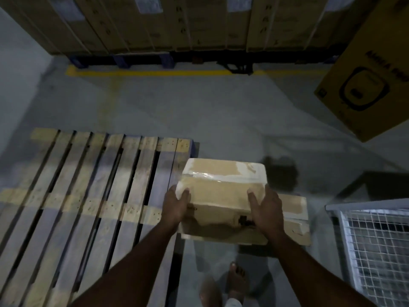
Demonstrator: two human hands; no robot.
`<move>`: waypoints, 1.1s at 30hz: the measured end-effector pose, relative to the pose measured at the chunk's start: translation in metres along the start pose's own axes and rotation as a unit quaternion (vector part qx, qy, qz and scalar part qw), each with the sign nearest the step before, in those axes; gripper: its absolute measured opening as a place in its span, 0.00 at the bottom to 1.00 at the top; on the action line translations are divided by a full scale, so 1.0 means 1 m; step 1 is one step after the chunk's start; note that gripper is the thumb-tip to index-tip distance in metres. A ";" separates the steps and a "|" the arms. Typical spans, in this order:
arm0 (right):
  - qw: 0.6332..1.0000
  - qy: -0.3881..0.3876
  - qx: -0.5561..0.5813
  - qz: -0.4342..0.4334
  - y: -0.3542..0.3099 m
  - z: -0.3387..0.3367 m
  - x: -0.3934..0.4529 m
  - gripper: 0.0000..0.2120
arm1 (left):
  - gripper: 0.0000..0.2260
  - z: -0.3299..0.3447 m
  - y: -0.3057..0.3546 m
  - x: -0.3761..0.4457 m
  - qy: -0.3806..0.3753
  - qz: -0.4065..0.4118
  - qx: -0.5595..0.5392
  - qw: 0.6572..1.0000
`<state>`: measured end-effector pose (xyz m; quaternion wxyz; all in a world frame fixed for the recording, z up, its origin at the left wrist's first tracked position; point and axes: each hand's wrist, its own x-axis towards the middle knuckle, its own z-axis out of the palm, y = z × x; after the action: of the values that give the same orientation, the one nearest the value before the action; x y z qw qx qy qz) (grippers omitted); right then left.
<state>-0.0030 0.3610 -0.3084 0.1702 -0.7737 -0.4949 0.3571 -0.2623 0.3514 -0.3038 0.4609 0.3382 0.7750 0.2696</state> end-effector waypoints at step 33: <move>0.786 0.520 0.335 -0.024 -0.054 -0.329 -0.434 0.20 | 0.32 -0.057 0.262 -0.369 -0.102 0.441 -0.092 0.887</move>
<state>0.0891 0.0295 0.1177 0.6583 -0.7249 -0.1992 0.0400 -0.1135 0.2240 0.1082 0.4004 0.6265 0.4666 0.4790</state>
